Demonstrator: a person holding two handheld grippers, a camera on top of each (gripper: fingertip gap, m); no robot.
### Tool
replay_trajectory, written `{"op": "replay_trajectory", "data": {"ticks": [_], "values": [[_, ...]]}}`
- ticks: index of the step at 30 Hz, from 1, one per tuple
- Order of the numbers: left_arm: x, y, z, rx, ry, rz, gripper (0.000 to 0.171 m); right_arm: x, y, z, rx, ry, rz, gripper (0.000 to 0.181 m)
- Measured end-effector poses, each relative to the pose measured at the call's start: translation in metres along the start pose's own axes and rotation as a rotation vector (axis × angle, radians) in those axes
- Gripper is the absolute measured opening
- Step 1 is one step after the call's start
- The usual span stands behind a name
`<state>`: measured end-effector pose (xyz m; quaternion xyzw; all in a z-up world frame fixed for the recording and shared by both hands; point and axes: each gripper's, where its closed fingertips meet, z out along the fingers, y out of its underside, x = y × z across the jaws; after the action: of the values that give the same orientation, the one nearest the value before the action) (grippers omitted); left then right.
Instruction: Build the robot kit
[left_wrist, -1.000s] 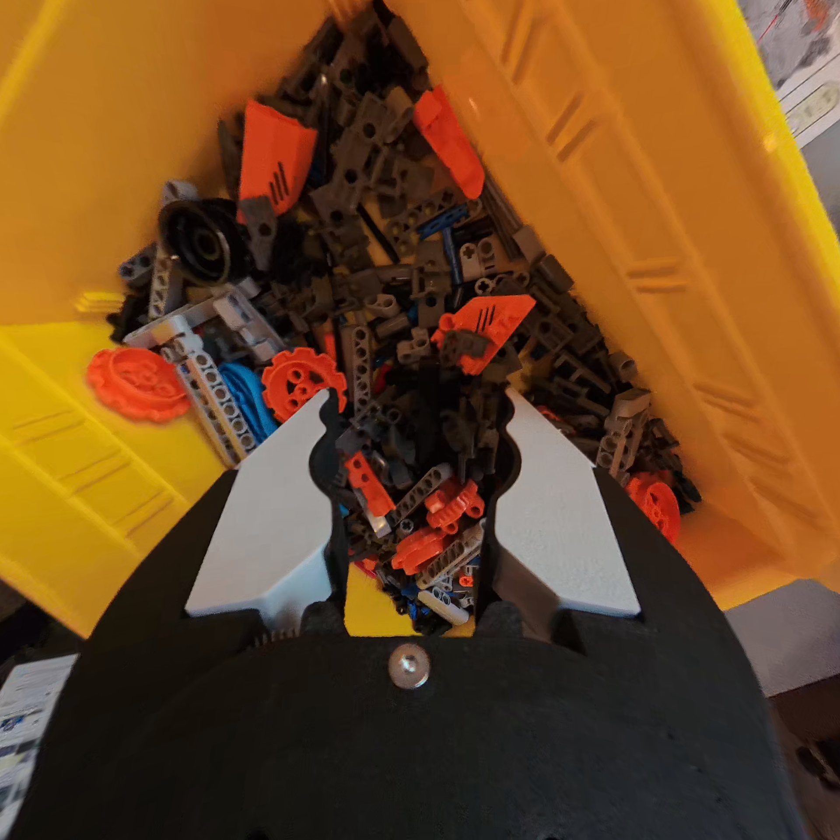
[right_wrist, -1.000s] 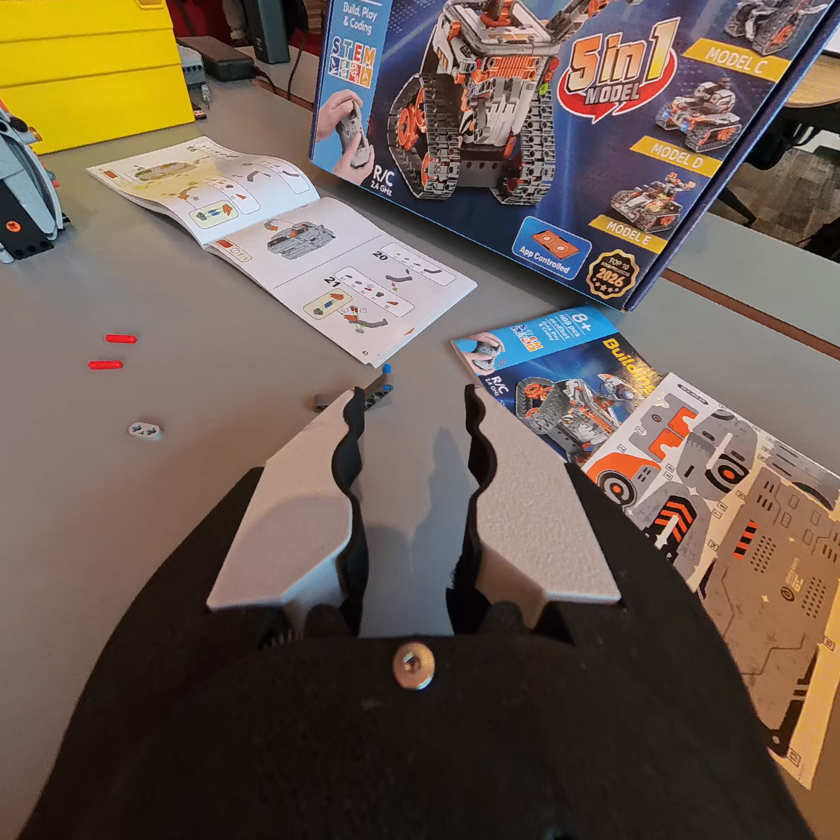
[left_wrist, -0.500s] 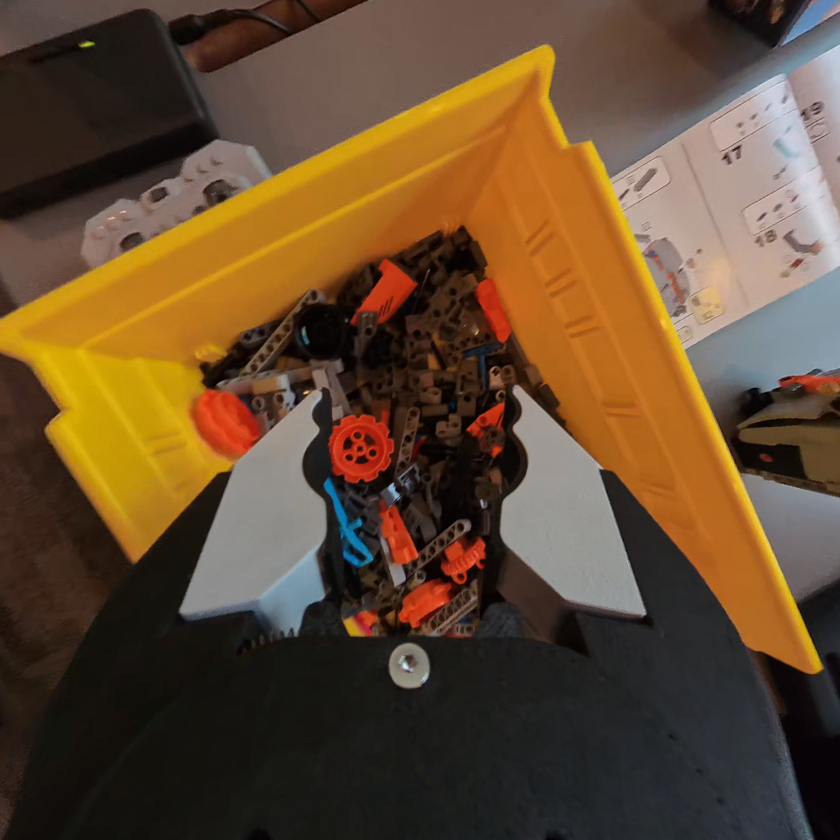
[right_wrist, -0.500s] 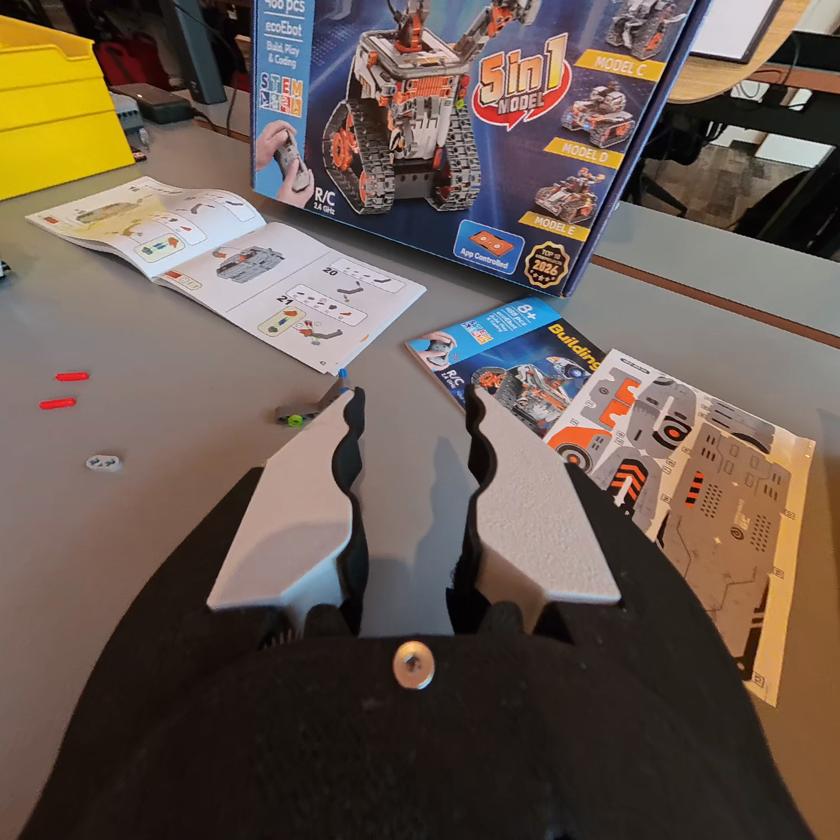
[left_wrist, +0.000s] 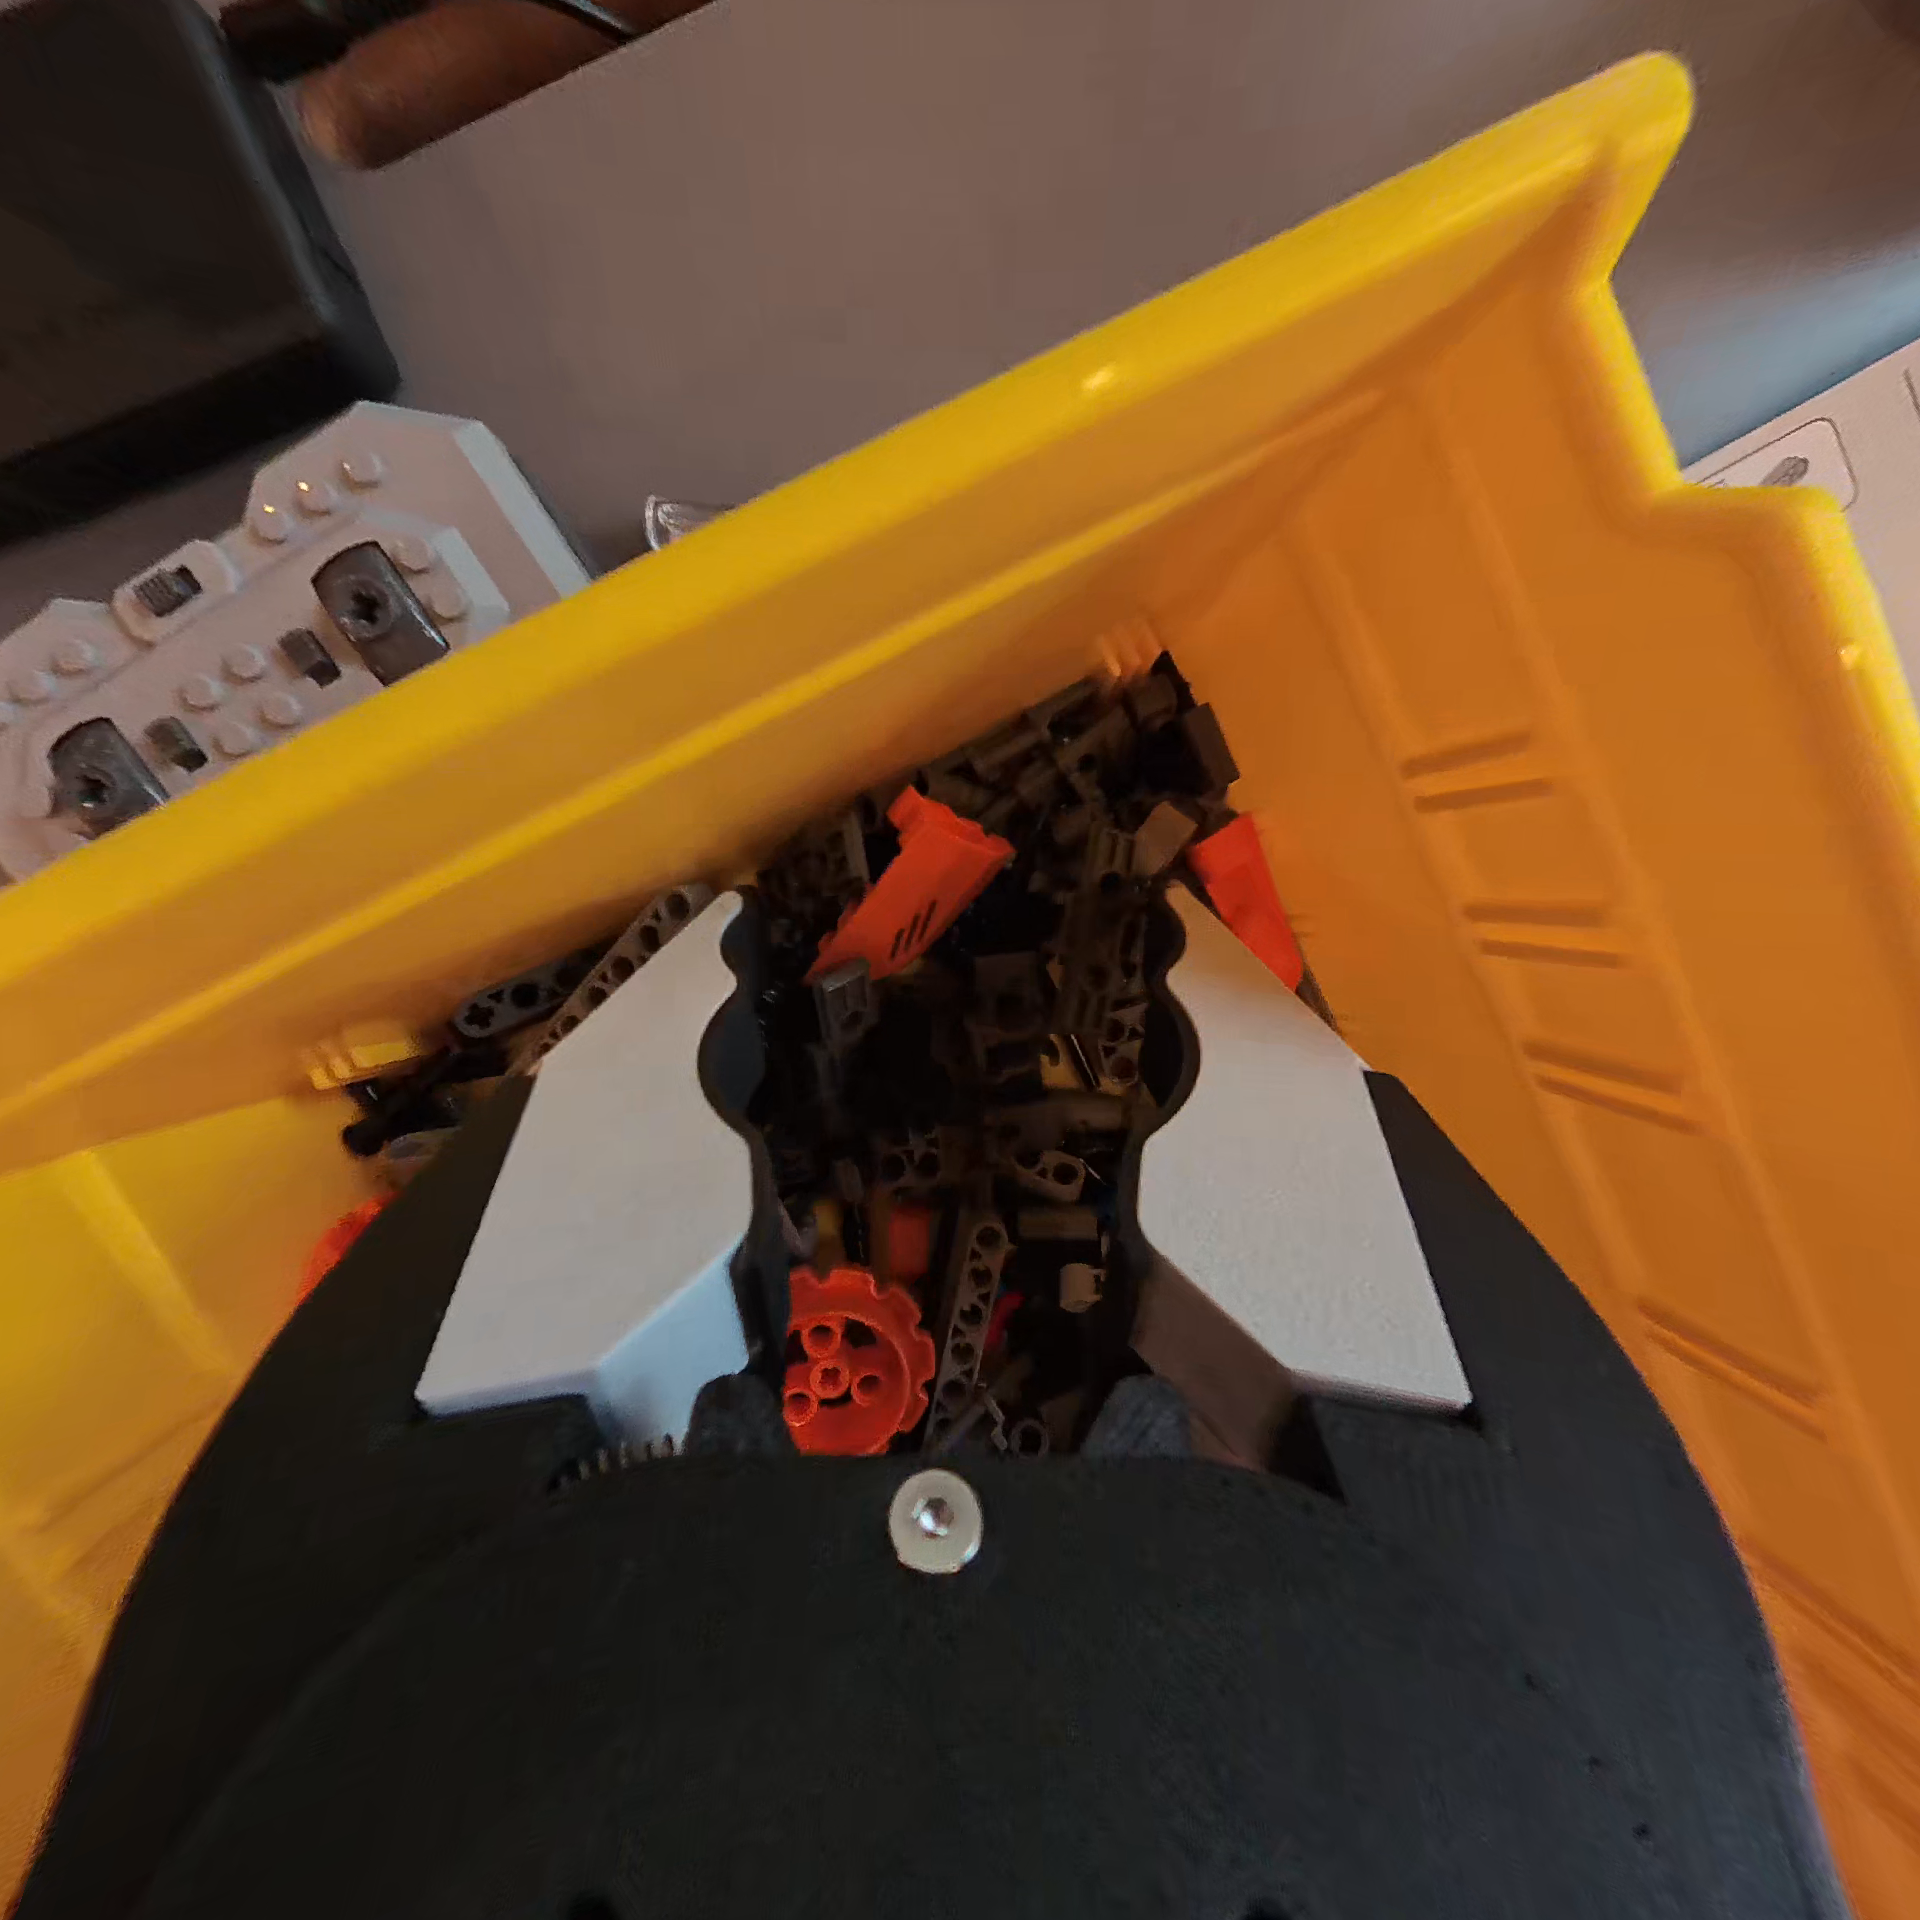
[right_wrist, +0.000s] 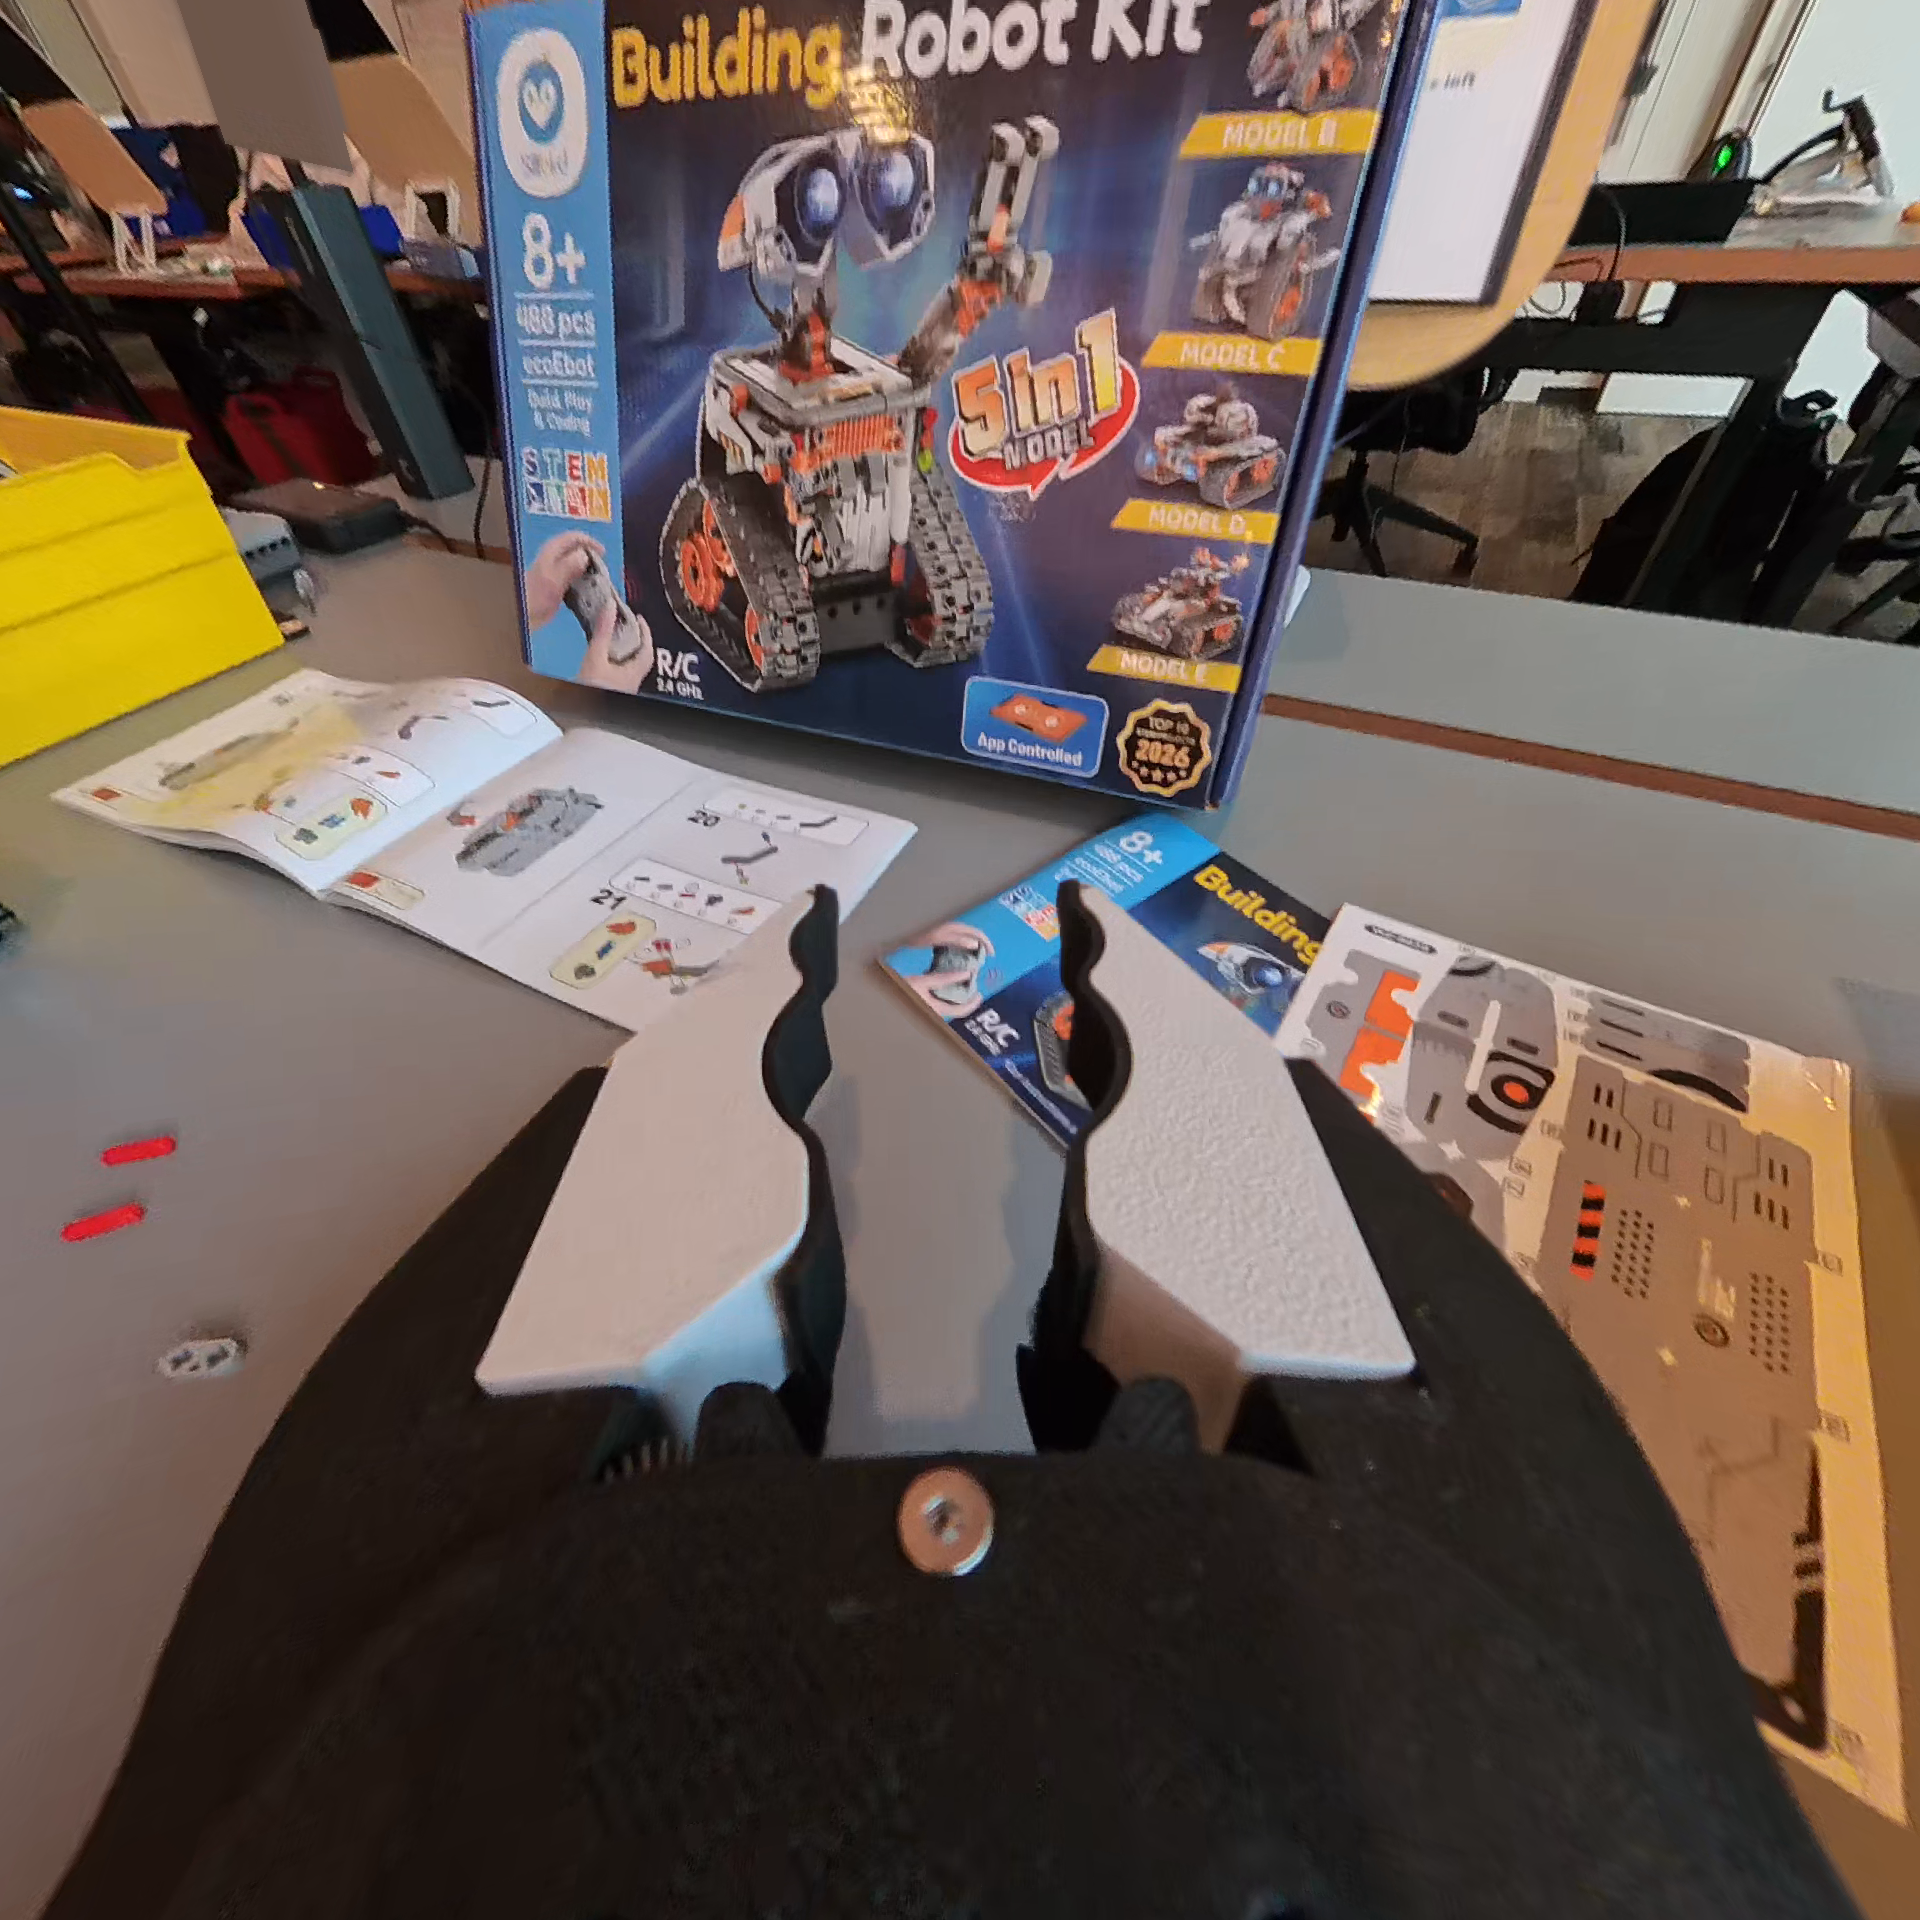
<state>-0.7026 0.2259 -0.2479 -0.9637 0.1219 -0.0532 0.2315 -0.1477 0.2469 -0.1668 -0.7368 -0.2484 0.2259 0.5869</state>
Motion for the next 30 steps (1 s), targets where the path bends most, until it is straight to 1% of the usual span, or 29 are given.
{"op": "replay_trajectory", "data": {"ticks": [3,5,6,7,8,9,11,13,15,19,20,21,22,23,26,30], "values": [[0.000,0.002,0.000,-0.007,0.005,-0.001,0.067,-0.010,0.004,0.005,-0.022,-0.031,-0.027,0.043],[-0.001,0.009,-0.004,-0.039,0.007,0.006,0.044,-0.010,0.012,0.004,-0.053,-0.028,-0.055,0.042],[0.000,0.012,-0.011,-0.058,0.012,0.000,0.017,-0.010,0.015,0.003,-0.061,-0.028,-0.062,0.042],[-0.004,0.013,-0.019,-0.056,-0.007,-0.020,0.006,-0.010,0.015,0.001,-0.061,-0.027,-0.066,0.043],[-0.008,0.011,-0.028,-0.038,-0.031,-0.040,0.005,-0.010,0.014,0.000,-0.055,-0.027,-0.068,0.042],[-0.011,0.010,-0.036,-0.023,-0.037,-0.054,0.005,-0.009,0.013,-0.002,-0.047,-0.025,-0.067,0.042],[-0.010,0.013,-0.049,-0.020,-0.007,-0.075,0.005,-0.008,0.011,-0.005,-0.040,-0.025,-0.065,0.042],[-0.011,0.017,-0.056,-0.020,0.013,-0.096,0.005,-0.007,0.011,-0.006,-0.039,-0.026,-0.062,0.042],[-0.015,0.019,-0.058,-0.015,0.023,-0.119,0.005,-0.008,0.010,-0.006,-0.041,-0.032,-0.065,0.042],[-0.014,0.032,-0.054,-0.075,0.083,-0.160,0.006,-0.008,0.011,-0.006,-0.050,-0.029,-0.078,0.043],[-0.013,0.036,-0.055,-0.094,0.097,-0.177,0.025,-0.007,0.012,-0.006,-0.054,-0.025,-0.083,0.043],[-0.012,0.039,-0.056,-0.110,0.107,-0.200,0.048,-0.006,0.011,-0.007,-0.054,-0.016,-0.090,0.043],[-0.012,0.039,-0.059,-0.108,0.107,-0.216,0.057,-0.004,0.011,-0.009,-0.051,-0.007,-0.093,0.043],[-0.014,0.036,-0.064,-0.088,0.097,-0.219,0.060,-0.003,0.010,-0.011,-0.044,-0.001,-0.091,0.043],[-0.015,0.022,-0.083,0.003,0.052,-0.179,0.053,0.002,0.004,-0.016,-0.015,0.016,-0.074,0.043],[-0.018,-0.001,-0.114,0.148,-0.060,-0.107,0.052,0.010,-0.001,-0.022,0.001,0.063,-0.080,0.043]]}}
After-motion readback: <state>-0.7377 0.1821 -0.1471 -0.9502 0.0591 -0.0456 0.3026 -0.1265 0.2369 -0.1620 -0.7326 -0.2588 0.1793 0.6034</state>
